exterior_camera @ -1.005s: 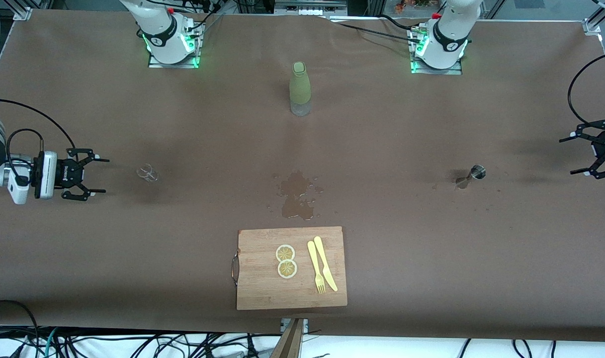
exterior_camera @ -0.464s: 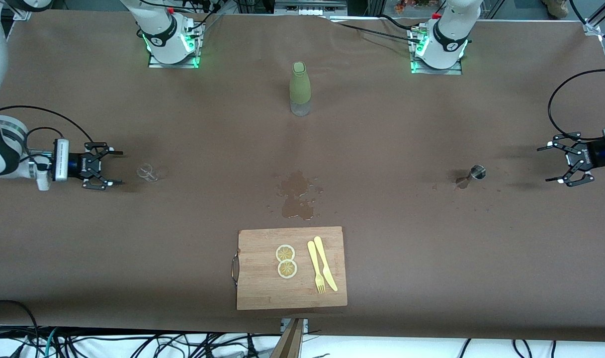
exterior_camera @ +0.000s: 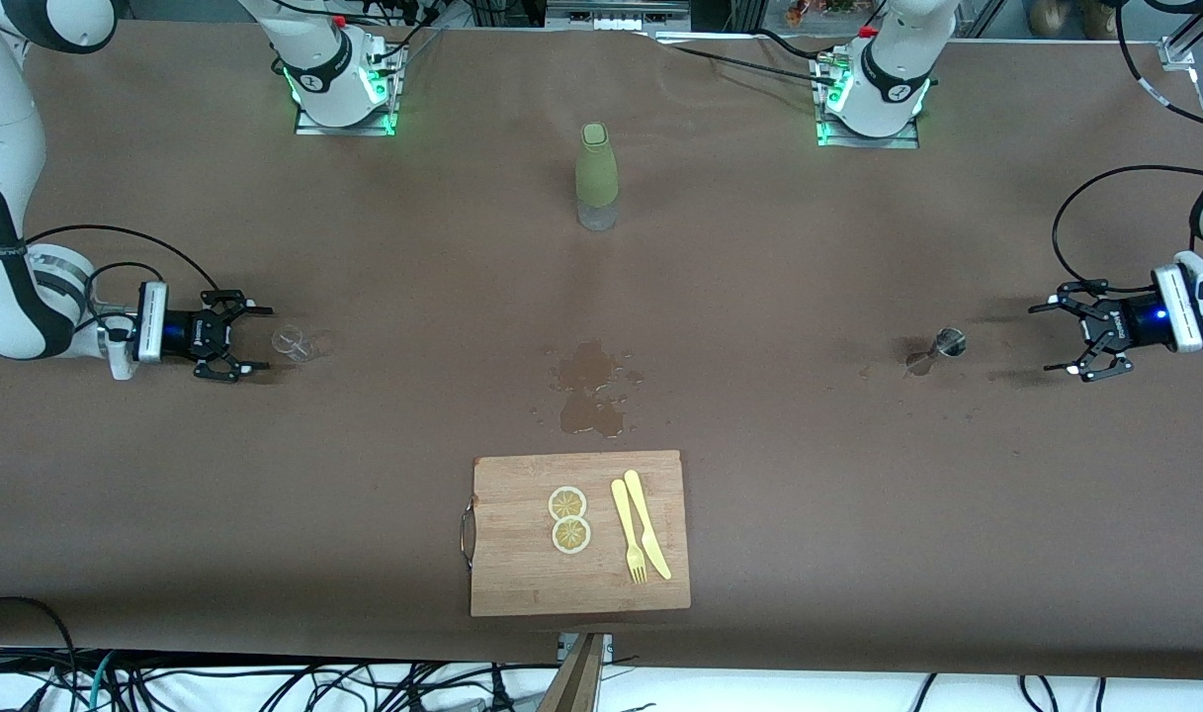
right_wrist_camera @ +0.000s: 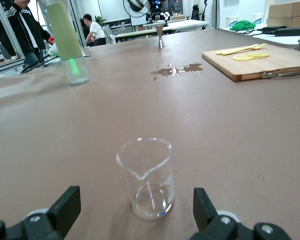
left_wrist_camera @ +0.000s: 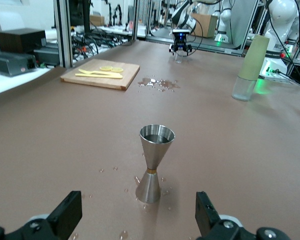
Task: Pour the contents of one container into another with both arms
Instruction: 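Close the left gripper on the jigger while the right gripper grasps the beaker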
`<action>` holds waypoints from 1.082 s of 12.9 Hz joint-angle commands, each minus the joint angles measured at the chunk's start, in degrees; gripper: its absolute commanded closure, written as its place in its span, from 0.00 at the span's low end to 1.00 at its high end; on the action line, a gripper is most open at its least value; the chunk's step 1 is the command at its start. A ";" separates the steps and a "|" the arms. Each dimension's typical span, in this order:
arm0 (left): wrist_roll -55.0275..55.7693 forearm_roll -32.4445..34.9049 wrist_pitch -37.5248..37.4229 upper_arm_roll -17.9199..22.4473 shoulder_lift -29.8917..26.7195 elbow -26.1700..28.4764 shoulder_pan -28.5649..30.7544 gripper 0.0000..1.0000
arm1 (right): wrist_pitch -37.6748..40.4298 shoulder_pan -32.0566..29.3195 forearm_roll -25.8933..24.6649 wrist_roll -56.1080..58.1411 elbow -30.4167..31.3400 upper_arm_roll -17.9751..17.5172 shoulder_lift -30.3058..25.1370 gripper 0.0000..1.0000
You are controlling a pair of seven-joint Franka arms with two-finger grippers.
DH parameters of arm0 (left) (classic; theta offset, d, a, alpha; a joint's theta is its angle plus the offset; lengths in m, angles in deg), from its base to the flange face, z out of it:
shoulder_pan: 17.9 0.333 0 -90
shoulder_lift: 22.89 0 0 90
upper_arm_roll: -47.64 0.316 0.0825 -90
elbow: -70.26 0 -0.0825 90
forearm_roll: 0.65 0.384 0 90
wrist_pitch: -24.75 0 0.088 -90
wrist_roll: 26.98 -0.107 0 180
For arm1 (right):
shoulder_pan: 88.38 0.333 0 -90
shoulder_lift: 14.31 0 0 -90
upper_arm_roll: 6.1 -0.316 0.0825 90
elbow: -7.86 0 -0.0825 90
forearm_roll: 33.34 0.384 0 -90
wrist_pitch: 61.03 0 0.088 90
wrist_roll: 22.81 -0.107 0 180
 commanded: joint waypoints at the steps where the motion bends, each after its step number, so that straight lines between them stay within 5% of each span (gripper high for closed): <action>1: -5.26 -3.88 -1.03 -0.03 3.74 -0.60 -0.50 0.00 | -0.55 0.98 2.60 0.79 -0.44 -0.24 1.21 0.00; 14: -13.88 -10.14 0.47 -0.03 7.71 3.44 -5.76 0.01 | -2.67 3.97 5.51 -0.09 -0.88 -0.42 2.79 0.01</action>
